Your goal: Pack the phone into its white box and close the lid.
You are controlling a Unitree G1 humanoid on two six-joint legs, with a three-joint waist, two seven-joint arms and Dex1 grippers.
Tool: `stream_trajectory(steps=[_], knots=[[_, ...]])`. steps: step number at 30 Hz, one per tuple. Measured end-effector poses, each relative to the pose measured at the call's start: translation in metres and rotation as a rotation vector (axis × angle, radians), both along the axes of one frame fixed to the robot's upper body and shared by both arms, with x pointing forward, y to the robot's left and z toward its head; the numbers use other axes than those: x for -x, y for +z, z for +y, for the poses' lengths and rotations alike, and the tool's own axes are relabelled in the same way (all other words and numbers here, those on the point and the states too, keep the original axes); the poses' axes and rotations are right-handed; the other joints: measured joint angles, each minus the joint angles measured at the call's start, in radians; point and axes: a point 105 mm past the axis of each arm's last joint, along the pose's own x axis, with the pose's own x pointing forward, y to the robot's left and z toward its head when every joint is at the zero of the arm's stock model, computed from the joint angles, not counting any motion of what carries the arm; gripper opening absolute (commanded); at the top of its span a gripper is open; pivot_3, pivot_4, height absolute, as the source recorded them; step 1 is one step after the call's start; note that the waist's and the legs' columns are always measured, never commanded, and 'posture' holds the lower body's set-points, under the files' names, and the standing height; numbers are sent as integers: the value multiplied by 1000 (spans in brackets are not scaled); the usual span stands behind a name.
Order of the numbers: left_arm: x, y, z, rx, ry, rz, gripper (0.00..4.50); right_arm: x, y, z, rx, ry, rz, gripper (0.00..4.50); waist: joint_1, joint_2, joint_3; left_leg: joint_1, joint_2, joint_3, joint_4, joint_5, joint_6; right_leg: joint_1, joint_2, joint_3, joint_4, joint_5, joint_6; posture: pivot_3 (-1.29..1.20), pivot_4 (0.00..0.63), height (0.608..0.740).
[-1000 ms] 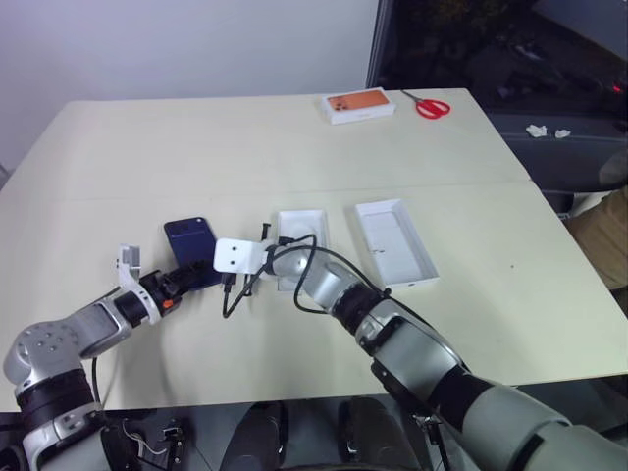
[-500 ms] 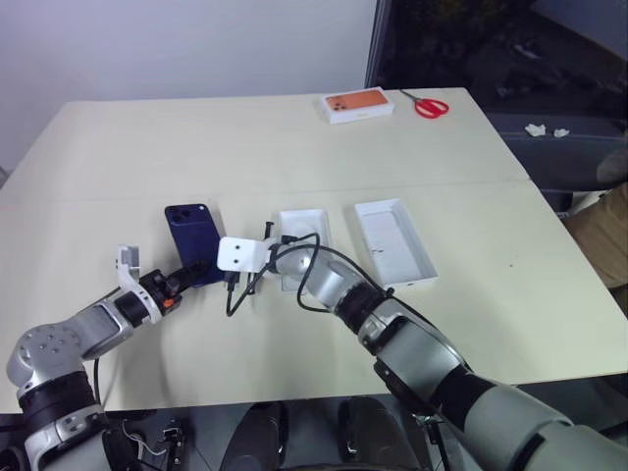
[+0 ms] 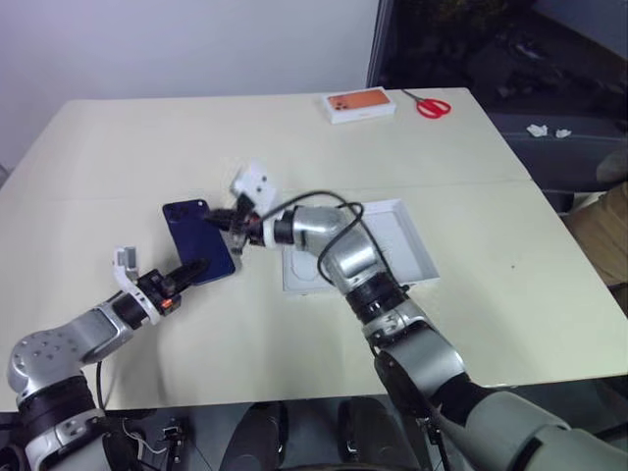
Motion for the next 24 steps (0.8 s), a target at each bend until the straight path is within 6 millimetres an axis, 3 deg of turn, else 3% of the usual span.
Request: stream_trajectory(steps=[3, 8, 13, 19, 24], knots=[[5, 14, -1, 56, -41, -44, 0, 8, 9, -16, 6, 56, -25, 1910, 3, -1, 0, 0, 0, 0, 0, 0, 0, 0, 0, 0, 0, 0, 0, 0, 150, 740], [19, 20, -3, 104, -128, -27, 0, 3, -3, -62, 118, 46, -148, 4459, 1, 0, 0, 0, 0, 0, 0, 0, 0, 0, -1, 0, -1, 0, 0, 0, 150, 740], [20, 11, -11, 129, -151, 13, 0, 4, -18, -104, 166, 25, -191, 4459, 1, -1, 1, 0, 0, 0, 0, 0, 0, -1, 0, 0, -1, 0, 0, 0, 150, 740], [8, 16, -21, 73, -168, 27, 0, 14, -6, -152, 150, 13, -328, 4459, 10, -1, 1, 0, 0, 1, 1, 0, 1, 1, -1, 0, -2, 0, 0, 0, 150, 740], [6, 18, -49, 46, -294, 61, 0, 23, -19, -201, 247, -24, -427, 4459, 30, -2, 1, 0, 0, 1, 1, -1, 1, 1, -1, 0, -2, 0, 0, 0, 150, 740]])
